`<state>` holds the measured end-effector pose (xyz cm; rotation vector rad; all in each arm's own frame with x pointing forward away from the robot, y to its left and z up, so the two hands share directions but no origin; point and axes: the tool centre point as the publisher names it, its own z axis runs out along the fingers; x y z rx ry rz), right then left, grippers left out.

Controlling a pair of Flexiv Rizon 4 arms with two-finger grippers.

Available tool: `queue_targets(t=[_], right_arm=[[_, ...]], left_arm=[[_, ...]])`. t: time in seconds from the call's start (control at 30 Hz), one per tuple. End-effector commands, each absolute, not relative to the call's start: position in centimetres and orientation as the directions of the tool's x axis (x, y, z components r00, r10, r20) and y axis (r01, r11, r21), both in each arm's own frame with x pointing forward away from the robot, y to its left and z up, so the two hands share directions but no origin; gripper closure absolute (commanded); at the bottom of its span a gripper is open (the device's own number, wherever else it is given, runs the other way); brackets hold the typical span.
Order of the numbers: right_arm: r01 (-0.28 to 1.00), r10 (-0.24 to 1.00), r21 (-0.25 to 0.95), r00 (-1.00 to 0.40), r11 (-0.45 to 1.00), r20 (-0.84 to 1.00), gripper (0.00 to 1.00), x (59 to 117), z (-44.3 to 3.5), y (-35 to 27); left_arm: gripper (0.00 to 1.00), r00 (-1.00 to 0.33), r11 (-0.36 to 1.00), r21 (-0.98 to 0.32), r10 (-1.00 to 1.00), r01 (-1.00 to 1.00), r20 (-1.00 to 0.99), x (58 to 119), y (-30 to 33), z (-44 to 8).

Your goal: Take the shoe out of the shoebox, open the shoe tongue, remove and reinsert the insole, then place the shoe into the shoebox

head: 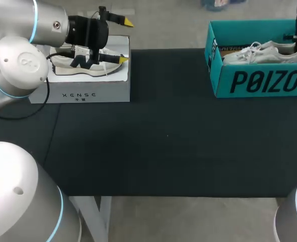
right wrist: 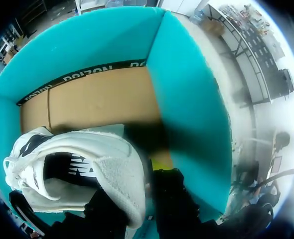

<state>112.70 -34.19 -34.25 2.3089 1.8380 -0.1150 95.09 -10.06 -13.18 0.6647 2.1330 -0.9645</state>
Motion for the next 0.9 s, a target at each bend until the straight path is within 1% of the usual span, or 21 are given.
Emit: queue_targets(t=[0.03,0.27,0.5,0.9], right_arm=[[0.976,0.959,0.080,0.215,-0.204,-0.184,1.00,113.3,-35.7,-34.8],[0.980,0.958,0.055,0.200,-0.193,-0.207,1.00,112.9,-37.5,-35.3],[0.974,0.950,0.046,0.225,-0.220,-0.217,1.00,112.5,-38.5,-35.9],[0.965,0.945,0.074,0.263,-0.253,-0.194,1.00,111.3,-36.2,-36.2]], left_arm=[[0.00,-0.629,0.594,-0.432,0.166,0.678,-0.759,95.1,-10.1,-13.2],[0.00,-0.629,0.594,-0.432,0.166,0.678,-0.759,95.1,-10.1,-13.2],[0.00,-0.629,0.594,-0.432,0.166,0.678,-0.759,95.1,-10.1,-13.2],[0.00,-0.629,0.594,-0.432,0.166,0.678,-0.759,95.1,-10.1,-13.2]])
